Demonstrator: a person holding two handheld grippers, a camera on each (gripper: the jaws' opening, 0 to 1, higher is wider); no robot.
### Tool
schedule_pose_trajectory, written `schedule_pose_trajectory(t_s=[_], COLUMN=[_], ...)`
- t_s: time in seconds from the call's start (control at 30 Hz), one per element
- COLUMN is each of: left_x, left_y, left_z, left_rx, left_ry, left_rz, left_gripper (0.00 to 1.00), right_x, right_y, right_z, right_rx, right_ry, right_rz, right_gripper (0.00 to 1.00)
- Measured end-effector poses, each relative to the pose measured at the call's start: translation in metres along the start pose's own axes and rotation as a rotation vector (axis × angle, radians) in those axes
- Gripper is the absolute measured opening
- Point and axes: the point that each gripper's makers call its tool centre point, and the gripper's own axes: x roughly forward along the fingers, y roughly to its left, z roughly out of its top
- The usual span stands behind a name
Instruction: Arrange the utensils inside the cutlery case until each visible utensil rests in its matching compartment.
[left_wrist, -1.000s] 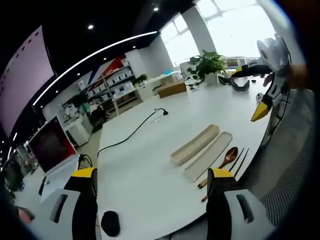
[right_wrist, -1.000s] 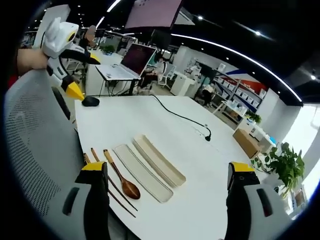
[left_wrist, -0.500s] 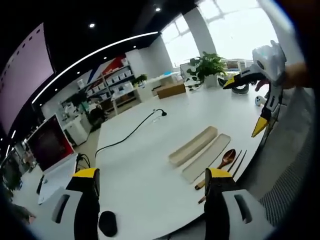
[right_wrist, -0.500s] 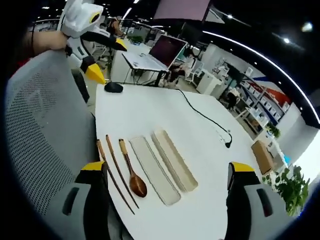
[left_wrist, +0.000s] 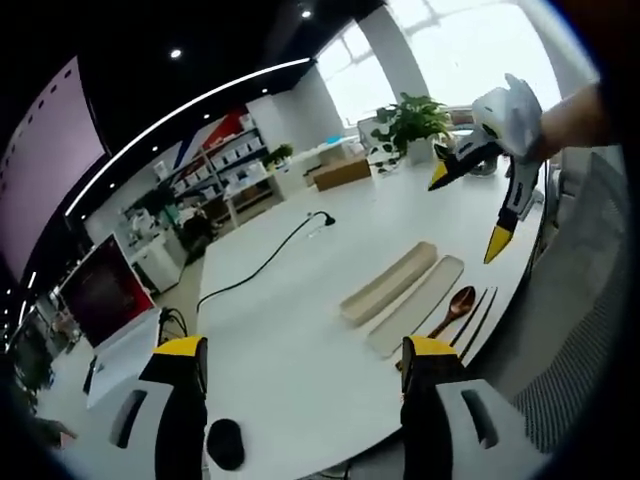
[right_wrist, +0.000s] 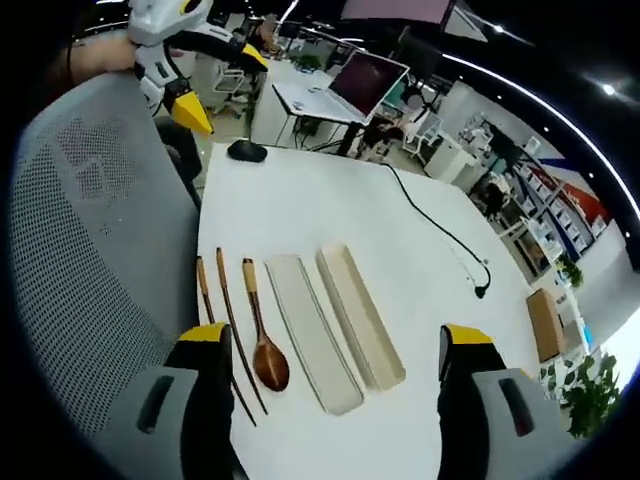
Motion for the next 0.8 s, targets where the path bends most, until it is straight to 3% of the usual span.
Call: schedule_pose_trajectory(t_s=[0.1,0.2,0.33,0.5,0.6,0.67,0.8], left_x=[0.002,0.004,0.005,0.007,0.011,0.013,0.015], left_y=[-0.003,-0.009,-0.008,-0.008,-0.015,-0.015,-0.007], left_z=[-0.004,-0.004,-0.006,-0.001,-0.005,-0.004,-0.001], left_rx=[0.029,0.073,0.060,0.045,0.057,0.106,0.092], left_ry=[0.026,0.031,0.049,0.016,0.039,0.045,0.033], left_rz=[-0.007,-0.026,-0.034,-0.045,-0.078,-0.075,-0.065], left_gripper=[0.81,0.81,0.80,0.65,0.72,0.71,0.70], right_x=[0.010,0.018,0.029,0.038,0.042,0.044,0.049], right_y=[0.006,0.015,0.023,0.029,0.031,0.033,0.036], right_z=[-0.013,-0.018,-0.018,-0.018,-0.019,-0.020,-0.021], right_rx=[-0.013,-0.024,-0.029,-0.043,-0.040,-0.052,-0.061], right_ry=[0.064,0.092,0.101,0.122,0.127,0.136,0.145], right_rz=[0.035,0.077,0.113,0.146,0.165,0.177,0.199], right_gripper=[0.82,0.75,0.70,0.64,0.63,0.63,0.63])
